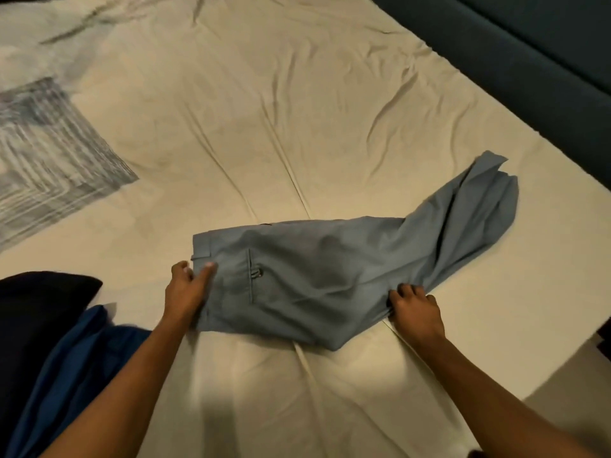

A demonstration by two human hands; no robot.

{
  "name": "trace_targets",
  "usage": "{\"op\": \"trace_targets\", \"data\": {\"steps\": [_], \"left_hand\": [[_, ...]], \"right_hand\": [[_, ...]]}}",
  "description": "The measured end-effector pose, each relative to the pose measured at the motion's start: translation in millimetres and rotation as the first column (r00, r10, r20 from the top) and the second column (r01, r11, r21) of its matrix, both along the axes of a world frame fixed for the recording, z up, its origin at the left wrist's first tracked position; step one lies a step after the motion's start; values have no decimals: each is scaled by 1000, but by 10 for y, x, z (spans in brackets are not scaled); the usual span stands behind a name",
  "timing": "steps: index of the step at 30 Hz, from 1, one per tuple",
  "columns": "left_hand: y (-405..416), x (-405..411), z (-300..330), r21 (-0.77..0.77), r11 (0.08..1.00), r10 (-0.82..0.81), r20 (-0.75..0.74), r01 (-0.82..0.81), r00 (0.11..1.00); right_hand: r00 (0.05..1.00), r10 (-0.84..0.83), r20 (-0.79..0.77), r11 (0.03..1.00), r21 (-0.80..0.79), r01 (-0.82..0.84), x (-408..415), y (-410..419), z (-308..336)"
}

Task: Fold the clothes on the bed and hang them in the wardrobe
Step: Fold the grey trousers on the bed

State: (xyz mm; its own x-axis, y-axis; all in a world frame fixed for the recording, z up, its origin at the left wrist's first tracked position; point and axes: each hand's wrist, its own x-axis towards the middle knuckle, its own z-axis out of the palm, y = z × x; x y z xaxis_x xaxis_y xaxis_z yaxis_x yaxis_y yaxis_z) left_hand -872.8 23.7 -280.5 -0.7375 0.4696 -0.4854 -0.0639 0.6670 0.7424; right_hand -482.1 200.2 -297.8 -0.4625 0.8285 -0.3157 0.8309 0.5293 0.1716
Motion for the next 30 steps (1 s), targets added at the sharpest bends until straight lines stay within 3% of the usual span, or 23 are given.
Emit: {"op": "trace_targets", "data": {"steps": [2, 4, 7, 10, 12, 14, 15, 18, 21, 24, 26, 30], "left_hand": [[226, -69, -93, -27, 999, 48, 79, -46, 996], [342, -97, -127, -16, 999, 43, 52, -42, 998], [293, -223, -45, 6, 996, 93, -151, -93, 984], [-1, -568, -33, -117, 987, 66, -319, -108, 945], [-283, -926, -313, -249, 966, -21, -359, -74, 933], [-698, -1643, -1212, -288, 953, -14, -337, -89, 941], [-784, -1762, -1337, -307, 947, -14, -327, -92, 945], [-636, -1284, -959, -377, 913, -32, -445, -155, 895], [-158, -319, -145, -351, 934, -161, -588, -70, 793], [200, 584, 148, -308, 926, -373, -673, 217, 639], [469, 1078, 277, -252, 870, -453, -749, 425, 484], [1011, 1874, 106, -111, 672, -532, -760, 733, 373]], "right_hand": [[1000, -17, 8, 1000, -11, 17, 7, -7, -8], [1000, -26, -11, 1000, -3, 26, 21, -6, 13], [996, 40, -84, 998, 53, -36, -43, -70, 71], [964, 215, -156, 976, 52, -210, -234, -314, 72], [946, 293, -137, 955, -6, -297, -396, -540, 29], [959, 261, -109, 957, -98, -272, -515, -675, 19], [970, 222, -97, 964, -125, -233, -551, -697, 50], [974, 152, -165, 967, -178, -181, -507, -646, 128], [946, 7, -324, 975, -206, -78, -344, -508, 219], [812, -349, -468, 932, -266, 247, -100, -240, 234], [647, -584, -491, 812, -344, 472, 86, 2, 199], [297, -797, -526, 569, -485, 664, 483, 550, 120]]}}
